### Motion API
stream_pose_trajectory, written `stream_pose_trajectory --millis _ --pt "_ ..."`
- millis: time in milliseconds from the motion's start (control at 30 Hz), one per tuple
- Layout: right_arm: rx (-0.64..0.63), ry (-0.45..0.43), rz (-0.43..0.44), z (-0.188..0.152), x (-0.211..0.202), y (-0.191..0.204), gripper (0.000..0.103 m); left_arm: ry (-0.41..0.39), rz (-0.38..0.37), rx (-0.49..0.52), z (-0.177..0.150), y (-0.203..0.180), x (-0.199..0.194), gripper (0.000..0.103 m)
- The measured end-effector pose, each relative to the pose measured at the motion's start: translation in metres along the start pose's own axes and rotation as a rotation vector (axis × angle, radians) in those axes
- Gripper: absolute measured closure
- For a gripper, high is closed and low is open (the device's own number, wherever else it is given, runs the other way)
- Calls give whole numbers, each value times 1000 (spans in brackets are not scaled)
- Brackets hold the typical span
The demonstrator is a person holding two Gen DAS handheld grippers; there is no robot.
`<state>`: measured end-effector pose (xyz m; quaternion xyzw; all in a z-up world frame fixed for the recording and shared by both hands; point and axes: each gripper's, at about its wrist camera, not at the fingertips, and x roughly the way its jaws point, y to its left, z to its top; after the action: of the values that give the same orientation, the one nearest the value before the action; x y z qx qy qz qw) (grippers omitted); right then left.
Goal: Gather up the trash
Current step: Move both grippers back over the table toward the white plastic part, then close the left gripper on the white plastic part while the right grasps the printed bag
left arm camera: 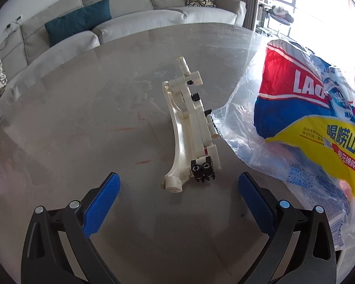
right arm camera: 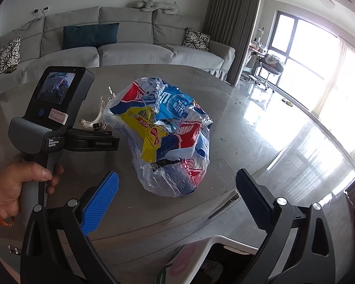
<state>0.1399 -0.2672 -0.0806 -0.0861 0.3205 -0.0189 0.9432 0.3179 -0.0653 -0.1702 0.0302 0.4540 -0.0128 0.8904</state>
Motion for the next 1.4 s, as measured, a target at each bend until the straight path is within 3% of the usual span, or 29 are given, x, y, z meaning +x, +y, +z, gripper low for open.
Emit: stream_pose_trajectory --millis 367,500,567,600,633,1033,1400 --pt "5 4 4 -1 4 2 5 -10 24 12 12 -5 4 6" --pt "7 6 8 -2 4 2 5 -36 29 35 12 -11 -4 29" --pt "9 5 11 -1 4 2 5 -39 24 46 11 -17 -7 42" --pt "9 3 10 -1 3 2 5 -42 27 53 10 -20 -9 55" --pt "12 0 12 0 2 1 5 -43 36 59 10 -22 -11 59" --pt "25 -21 41 6 -6 -4 5 -91 36 84 -5 -15 -47 63" --pt "61 -11 96 16 17 -7 5 -154 33 93 -25 -2 -102 63"
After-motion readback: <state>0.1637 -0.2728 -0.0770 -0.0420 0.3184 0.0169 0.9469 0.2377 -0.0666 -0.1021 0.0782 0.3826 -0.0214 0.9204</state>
